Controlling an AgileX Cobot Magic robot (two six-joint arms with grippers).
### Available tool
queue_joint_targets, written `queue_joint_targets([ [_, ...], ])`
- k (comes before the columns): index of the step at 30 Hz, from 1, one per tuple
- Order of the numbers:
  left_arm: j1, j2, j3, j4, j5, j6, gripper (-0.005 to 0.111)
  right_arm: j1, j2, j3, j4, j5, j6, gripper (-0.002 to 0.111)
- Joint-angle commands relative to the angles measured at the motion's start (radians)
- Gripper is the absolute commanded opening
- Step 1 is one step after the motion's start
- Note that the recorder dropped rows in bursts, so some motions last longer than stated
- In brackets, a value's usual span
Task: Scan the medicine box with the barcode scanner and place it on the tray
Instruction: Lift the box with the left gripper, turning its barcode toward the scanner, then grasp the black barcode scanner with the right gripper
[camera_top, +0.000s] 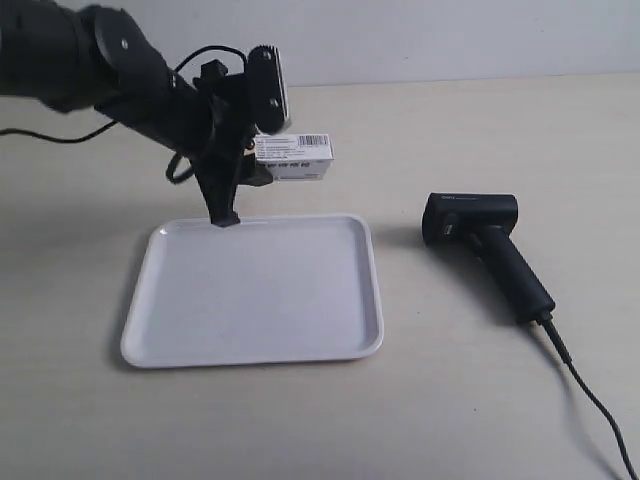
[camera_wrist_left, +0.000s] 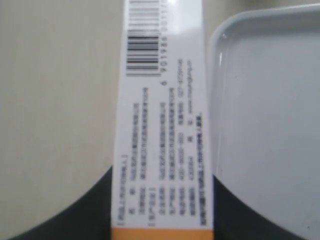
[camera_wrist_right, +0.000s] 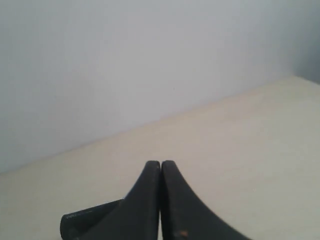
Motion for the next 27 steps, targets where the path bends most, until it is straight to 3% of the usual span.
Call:
queue_joint_targets([
  [1, -0.106, -0.126, 0.250, 0.009, -0.401, 0.009, 0.000, -0.003, 0.291, -0.054, 0.001, -0.025, 0.003, 0.000],
  [6, -0.151, -0.169, 0.406, 0.016, -0.569, 0.007, 0.000, 0.099, 0.668, -0.168, 0.001, -0.031, 0.001, 0.001],
  [8, -0.151, -0.169, 0.433, 0.014, -0.583, 0.007, 0.000, 0.213, 0.869, -0.266, -0.011, -0.039, -0.013, 0.012],
  [9, -0.151, -0.169, 0.440, 0.012, -0.599, 0.007, 0.000, 0.266, 1.006, -0.328, -0.011, -0.059, -0.077, 0.026],
  [10, -0.151, -0.169, 0.440, 0.012, -0.599, 0.005, 0.000, 0.277, 1.055, -0.352, -0.011, -0.058, -0.097, 0.033],
  [11, -0.151, -0.169, 0.440, 0.012, -0.604, 0.001, 0.000, 0.282, 1.165, -0.408, -0.011, -0.051, -0.108, 0.049],
  [12, -0.151, -0.169, 0.440, 0.012, -0.608, 0.001, 0.000, 0.282, 1.213, -0.427, -0.011, -0.051, -0.104, 0.055],
  [13, -0.151, -0.169, 0.440, 0.012, -0.618, 0.001, 0.000, 0.282, 1.294, -0.463, -0.011, -0.044, -0.104, 0.068],
  [15, -0.151, -0.169, 0.440, 0.012, -0.625, -0.008, 0.000, 0.301, 1.379, -0.503, -0.011, -0.041, -0.115, 0.078],
  [24, -0.151, -0.169, 0.440, 0.012, -0.622, -0.037, 0.000, 0.331, 1.637, -0.678, -0.011, -0.067, -0.201, 0.078],
  [27, -0.151, -0.169, 0.440, 0.017, -0.622, -0.037, 0.000, 0.331, 1.652, -0.686, -0.011, -0.084, -0.238, 0.068],
])
